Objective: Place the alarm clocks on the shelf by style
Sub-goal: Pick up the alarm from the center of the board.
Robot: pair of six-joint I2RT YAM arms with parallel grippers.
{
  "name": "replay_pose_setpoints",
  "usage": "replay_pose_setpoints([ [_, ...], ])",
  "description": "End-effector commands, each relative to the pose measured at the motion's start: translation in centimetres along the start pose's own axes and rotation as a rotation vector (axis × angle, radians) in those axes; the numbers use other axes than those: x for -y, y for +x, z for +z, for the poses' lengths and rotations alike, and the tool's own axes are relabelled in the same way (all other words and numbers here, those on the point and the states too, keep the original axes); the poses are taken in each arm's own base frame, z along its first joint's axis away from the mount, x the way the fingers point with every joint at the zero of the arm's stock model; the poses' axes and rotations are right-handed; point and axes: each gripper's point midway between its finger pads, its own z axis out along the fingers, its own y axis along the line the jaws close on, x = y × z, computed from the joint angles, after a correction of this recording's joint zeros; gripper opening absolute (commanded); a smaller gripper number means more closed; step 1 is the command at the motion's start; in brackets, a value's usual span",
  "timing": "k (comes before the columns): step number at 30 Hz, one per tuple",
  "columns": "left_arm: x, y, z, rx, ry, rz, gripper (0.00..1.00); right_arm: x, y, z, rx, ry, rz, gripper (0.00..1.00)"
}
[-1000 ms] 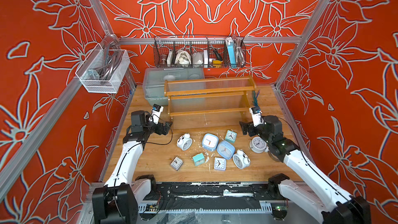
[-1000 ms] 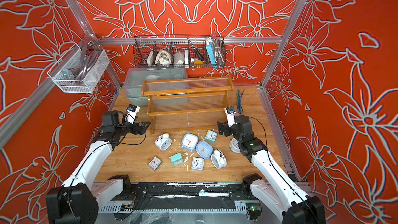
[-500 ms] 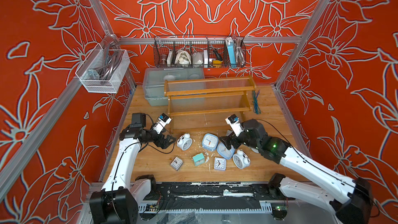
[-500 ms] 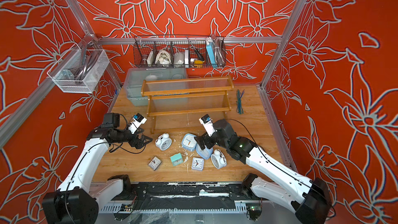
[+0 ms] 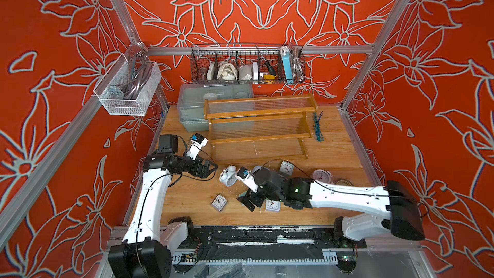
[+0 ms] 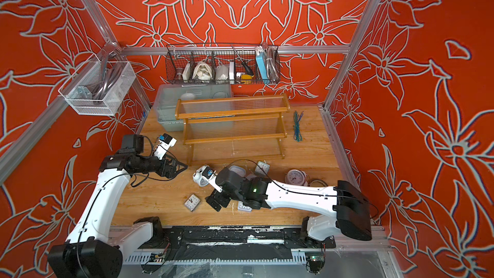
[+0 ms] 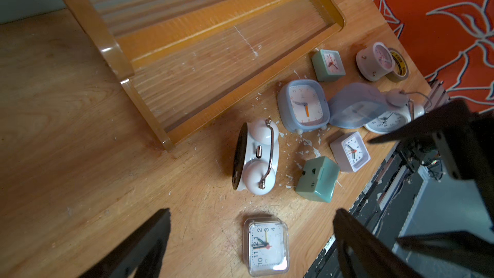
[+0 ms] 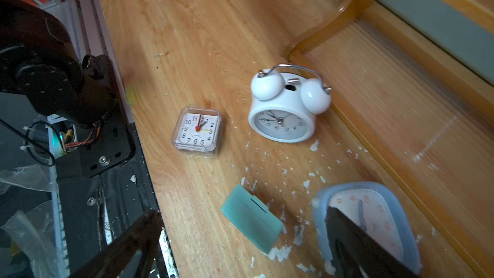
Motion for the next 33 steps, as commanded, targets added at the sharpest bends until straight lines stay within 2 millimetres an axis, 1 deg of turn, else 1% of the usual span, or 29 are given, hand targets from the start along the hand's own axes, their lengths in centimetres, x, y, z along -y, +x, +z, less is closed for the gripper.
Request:
replay_pose_setpoints([
  [1,-0.8,-0.8,-0.6,0.034,-0.055,-0.089,0.95,-2.0,-1.7,1.2,0.031,0.001,-0.028,0.99],
  [3,-1.7,-0.8,-0.6,0.045,-0.089,-0.115,0.95,-3.0,-1.9,2.4,0.017,0.001,-0.024,0.99],
  [8,-3.6,-0.9,-0.5,0.077,-0.149,-0.190,0.95,-4.5,-1.1,5.5,-0.076,-0.015,-0.010,1.00],
  [13,-5.0,-1.2,-0.8,0.119,-0.189,-0.256,0.95,-4.7,0.0,8.2,-0.149,0.009,0.016,1.00],
  [19,-5.6,-1.1,-0.7,0.129,-0.213,-0.281,0.95,-5.3,1.5,10.9,-0.214,0.009,0.048,0.90],
  [25,-5.8,-1.0,-0.7,0.130,-0.222,-0.285,0.95,-5.3,3.0,12.9,-0.265,0.031,0.066,0.85],
  [33,-5.9,-0.9,-0.7,0.130,-0.226,-0.288,0.95,-5.3,4.1,14.1,-0.287,0.037,0.069,0.76],
])
